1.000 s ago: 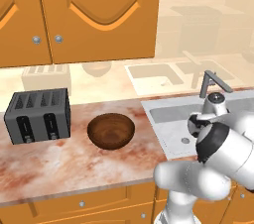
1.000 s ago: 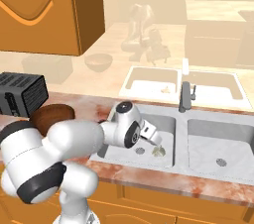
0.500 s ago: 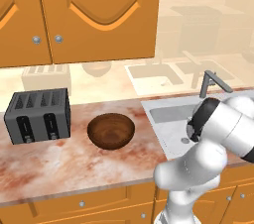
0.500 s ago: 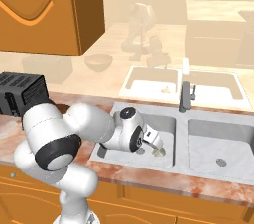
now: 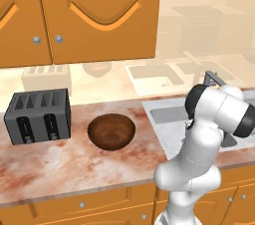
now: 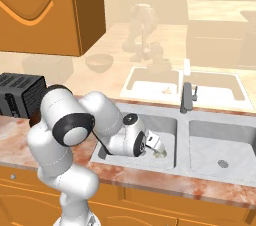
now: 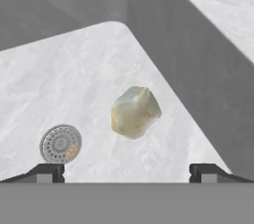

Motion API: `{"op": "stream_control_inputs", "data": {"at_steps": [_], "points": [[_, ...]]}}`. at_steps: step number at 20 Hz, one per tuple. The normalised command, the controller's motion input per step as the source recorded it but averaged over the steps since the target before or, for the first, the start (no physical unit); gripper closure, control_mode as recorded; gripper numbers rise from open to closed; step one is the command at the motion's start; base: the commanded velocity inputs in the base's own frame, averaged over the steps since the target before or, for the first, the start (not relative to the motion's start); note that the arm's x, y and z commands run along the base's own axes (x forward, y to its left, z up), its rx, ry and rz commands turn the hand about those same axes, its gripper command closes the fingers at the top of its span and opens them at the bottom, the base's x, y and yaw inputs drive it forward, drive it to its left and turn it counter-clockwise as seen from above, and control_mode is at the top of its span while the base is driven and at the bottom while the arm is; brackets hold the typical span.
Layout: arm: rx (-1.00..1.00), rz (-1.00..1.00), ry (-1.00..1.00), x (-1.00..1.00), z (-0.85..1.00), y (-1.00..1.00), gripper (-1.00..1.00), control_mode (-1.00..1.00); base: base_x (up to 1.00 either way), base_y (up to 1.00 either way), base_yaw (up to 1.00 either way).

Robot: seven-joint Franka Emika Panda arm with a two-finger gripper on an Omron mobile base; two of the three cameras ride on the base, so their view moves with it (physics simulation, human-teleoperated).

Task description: Pick the bananas from the cabinet and place them in one bowl. Pick the garlic from the sink and place it in the other bowl.

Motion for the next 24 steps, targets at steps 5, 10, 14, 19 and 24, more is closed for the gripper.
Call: {"op": "stream_control_inputs", "data": {"at_steps": [5, 10, 14, 19, 24], "points": [[0.00, 0.00, 0.00, 0.17, -0.18, -0.12, -1.00, -1.00, 0.00, 0.00, 0.00], [0.00, 0.00, 0.00, 0.16, -0.18, -0.21, -1.00, -1.00, 0.00, 0.00, 0.00], [0.00, 0.00, 0.00, 0.11, -0.13, -0.19, -1.00, -1.00, 0.00, 0.00, 0.00], [0.00, 0.00, 0.00, 0.08, -0.09, -0.20, -1.00, -1.00, 0.00, 0.00, 0.00], [0.00, 0.00, 0.00, 0.08, -0.01, -0.19, -1.00, -1.00, 0.00, 0.00, 0.00]]}}
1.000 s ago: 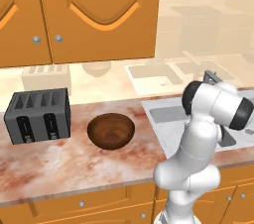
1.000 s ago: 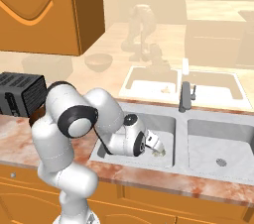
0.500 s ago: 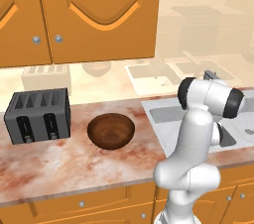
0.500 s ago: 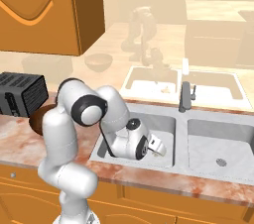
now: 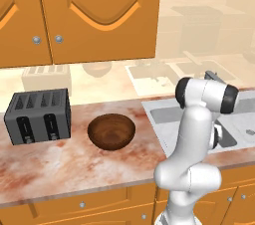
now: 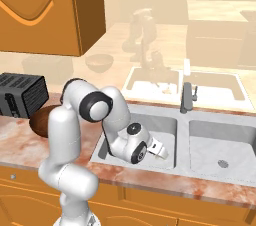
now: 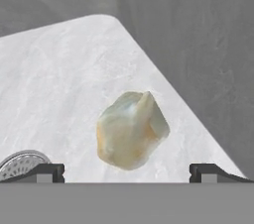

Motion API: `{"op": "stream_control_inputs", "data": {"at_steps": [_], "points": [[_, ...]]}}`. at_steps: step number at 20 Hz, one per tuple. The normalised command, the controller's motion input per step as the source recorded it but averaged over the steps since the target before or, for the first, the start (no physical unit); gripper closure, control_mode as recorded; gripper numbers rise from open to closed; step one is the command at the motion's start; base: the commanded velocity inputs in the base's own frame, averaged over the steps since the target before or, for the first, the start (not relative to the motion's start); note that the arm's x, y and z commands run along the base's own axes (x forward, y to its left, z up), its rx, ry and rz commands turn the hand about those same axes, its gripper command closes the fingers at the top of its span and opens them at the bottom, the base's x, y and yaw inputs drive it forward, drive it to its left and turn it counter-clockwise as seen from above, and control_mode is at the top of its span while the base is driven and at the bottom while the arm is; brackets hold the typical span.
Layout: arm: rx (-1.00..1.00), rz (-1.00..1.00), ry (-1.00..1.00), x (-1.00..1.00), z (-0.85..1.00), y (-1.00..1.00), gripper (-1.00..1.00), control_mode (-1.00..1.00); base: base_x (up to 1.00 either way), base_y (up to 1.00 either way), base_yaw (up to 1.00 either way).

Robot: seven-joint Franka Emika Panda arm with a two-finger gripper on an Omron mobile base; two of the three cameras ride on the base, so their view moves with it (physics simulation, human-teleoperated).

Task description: Pick the bananas from the cabinet and place them in one bowl. Pick the garlic from the sink and place it in the other bowl.

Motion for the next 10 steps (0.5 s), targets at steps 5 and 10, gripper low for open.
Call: {"op": "stream_control_inputs", "data": {"at_steps": [5, 10], "points": [[0.01, 0.00, 0.00, 0.13, 0.00, -0.22, -1.00, -1.00, 0.00, 0.00, 0.00], [0.00, 0.00, 0.00, 0.11, 0.00, -0.28, -1.00, -1.00, 0.00, 0.00, 0.00]]}}
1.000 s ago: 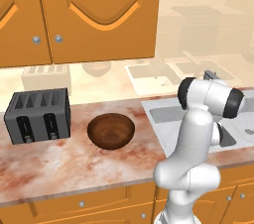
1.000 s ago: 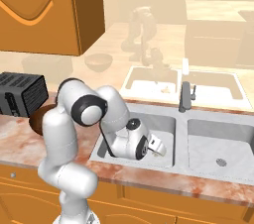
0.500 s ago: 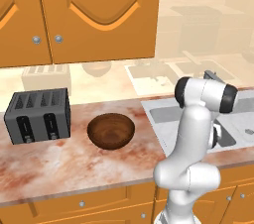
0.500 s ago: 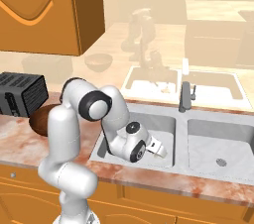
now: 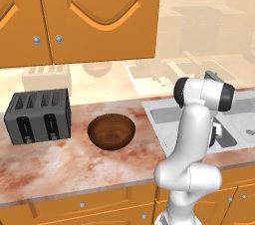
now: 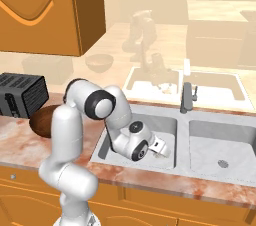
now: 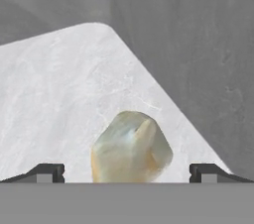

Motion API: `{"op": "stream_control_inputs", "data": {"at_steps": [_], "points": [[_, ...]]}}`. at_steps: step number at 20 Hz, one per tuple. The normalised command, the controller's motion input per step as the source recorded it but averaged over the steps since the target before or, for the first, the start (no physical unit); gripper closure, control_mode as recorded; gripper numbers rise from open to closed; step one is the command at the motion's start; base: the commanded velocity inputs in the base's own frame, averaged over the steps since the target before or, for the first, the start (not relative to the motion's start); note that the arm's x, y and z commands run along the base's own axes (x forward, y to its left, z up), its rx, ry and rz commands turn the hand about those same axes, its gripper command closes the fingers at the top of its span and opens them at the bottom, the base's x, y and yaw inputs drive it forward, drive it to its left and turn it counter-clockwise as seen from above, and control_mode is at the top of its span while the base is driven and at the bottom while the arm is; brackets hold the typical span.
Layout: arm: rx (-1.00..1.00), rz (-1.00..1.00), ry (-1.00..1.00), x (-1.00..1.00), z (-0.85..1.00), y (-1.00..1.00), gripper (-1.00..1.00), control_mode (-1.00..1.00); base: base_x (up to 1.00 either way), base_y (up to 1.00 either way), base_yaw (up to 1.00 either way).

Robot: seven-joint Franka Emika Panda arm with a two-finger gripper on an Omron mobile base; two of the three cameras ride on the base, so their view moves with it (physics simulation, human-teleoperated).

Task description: Pick the bananas from the cabinet and place them in one bowl. Pick the garlic from the sink and place it in the other bowl.

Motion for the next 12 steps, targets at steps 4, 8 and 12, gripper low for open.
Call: {"op": "stream_control_inputs", "data": {"at_steps": [4, 8, 12], "points": [[0.00, 0.00, 0.00, 0.02, -0.04, -0.24, -1.00, -1.00, 0.00, 0.00, 0.00], [0.00, 0.00, 0.01, 0.00, -0.12, -0.15, -1.00, -1.00, 0.00, 0.00, 0.00], [0.00, 0.00, 0.01, 0.00, -0.17, -0.09, -1.00, -1.00, 0.00, 0.00, 0.00]]}}
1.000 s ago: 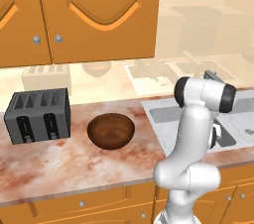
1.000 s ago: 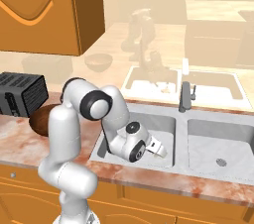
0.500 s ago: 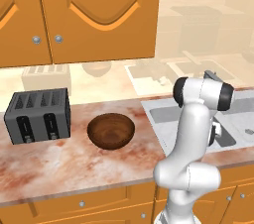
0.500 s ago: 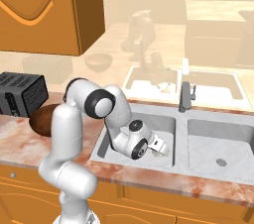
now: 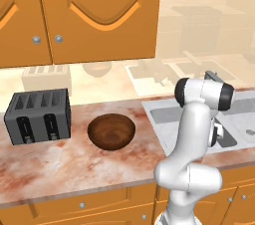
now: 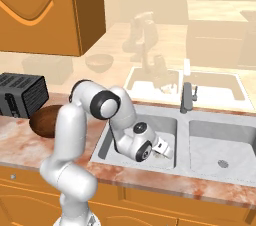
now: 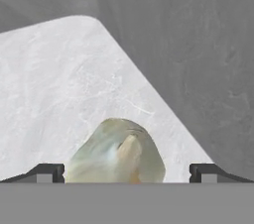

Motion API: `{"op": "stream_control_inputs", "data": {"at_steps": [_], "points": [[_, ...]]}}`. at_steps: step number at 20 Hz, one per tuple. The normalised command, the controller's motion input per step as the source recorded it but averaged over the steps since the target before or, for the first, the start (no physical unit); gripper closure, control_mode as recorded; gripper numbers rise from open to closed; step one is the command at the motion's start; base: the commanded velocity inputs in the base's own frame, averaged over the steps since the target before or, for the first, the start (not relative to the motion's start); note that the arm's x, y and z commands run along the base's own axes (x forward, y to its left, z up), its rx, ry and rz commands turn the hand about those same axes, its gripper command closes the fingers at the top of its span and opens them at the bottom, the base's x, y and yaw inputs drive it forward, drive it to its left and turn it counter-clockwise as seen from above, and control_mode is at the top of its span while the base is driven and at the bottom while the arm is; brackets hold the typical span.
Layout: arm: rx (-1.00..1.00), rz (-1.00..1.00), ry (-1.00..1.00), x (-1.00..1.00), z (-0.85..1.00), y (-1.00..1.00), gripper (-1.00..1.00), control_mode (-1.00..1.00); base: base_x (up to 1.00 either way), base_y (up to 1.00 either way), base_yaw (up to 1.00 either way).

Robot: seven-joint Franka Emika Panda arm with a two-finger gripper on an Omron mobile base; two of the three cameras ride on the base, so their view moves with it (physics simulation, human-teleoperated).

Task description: Pick the bananas from the cabinet and place them in one bowl. Pick the garlic from the sink and place it in the other bowl.

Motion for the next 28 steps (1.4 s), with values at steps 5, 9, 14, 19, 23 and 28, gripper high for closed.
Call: {"op": "stream_control_inputs", "data": {"at_steps": [5, 9, 14, 19, 23, 28], "points": [[0.00, 0.00, 0.00, 0.07, -0.15, -0.05, -1.00, -1.00, 0.00, 0.00, 0.00], [0.00, 0.00, 0.00, 0.09, -0.15, 0.00, -1.00, -1.00, 0.00, 0.00, 0.00], [0.00, 0.00, 0.01, 0.00, -0.21, 0.00, 1.00, -1.00, 0.00, 0.00, 0.00], [0.00, 0.00, 0.00, 0.00, -0.01, 0.00, 1.00, -1.00, 0.00, 0.00, 0.00], [0.00, 0.00, 0.00, 0.00, 0.00, 0.00, 1.00, -1.00, 0.00, 0.00, 0.00], [0.00, 0.00, -0.07, -0.03, 0.11, 0.00, 1.00, -1.00, 0.00, 0.00, 0.00]]}}
